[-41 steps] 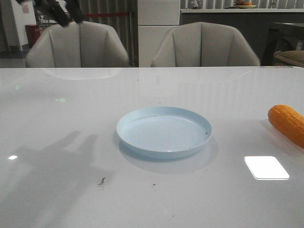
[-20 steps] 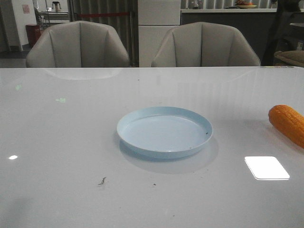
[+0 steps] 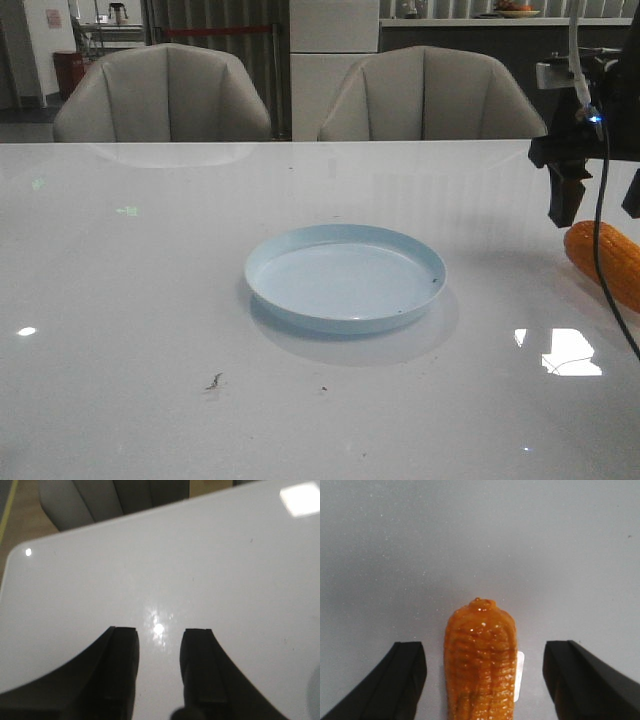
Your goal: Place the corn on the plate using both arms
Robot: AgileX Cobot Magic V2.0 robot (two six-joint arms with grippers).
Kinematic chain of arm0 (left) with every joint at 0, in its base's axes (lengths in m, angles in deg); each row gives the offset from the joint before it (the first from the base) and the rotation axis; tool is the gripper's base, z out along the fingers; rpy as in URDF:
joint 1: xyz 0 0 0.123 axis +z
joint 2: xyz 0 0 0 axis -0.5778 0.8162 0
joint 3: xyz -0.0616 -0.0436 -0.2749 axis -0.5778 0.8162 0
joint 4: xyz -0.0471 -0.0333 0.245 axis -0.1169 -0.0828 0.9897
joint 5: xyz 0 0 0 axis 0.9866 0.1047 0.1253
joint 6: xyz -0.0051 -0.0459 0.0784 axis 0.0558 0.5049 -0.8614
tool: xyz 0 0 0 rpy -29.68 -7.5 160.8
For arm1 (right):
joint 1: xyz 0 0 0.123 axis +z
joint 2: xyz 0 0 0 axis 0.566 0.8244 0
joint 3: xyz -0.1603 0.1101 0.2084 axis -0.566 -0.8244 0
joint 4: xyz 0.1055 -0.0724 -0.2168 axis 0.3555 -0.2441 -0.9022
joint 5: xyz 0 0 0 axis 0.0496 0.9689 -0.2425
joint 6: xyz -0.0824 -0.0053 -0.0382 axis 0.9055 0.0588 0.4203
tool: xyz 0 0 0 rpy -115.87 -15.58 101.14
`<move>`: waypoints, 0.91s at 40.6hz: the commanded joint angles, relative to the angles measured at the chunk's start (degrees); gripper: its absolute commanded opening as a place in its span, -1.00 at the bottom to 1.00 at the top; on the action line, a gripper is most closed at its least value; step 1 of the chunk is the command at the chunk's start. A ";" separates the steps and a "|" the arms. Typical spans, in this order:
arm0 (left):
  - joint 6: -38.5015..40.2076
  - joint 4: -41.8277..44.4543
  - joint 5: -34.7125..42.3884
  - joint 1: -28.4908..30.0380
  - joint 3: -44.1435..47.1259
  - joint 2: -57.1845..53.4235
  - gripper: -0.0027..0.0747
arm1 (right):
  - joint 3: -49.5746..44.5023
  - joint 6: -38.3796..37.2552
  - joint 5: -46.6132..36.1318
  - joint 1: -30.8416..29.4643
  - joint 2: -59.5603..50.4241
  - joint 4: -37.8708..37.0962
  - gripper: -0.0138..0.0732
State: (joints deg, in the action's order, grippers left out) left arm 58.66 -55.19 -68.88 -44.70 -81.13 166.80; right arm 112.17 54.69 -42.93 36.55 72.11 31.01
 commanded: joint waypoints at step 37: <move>0.77 -0.19 11.05 -0.38 23.83 -31.44 -0.16 | 5.20 1.26 2.03 0.15 1.50 -1.09 -0.03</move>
State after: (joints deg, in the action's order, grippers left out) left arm 58.75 -55.19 -62.62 -44.70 -55.87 135.89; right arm 113.47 54.69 -40.97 36.55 77.50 30.68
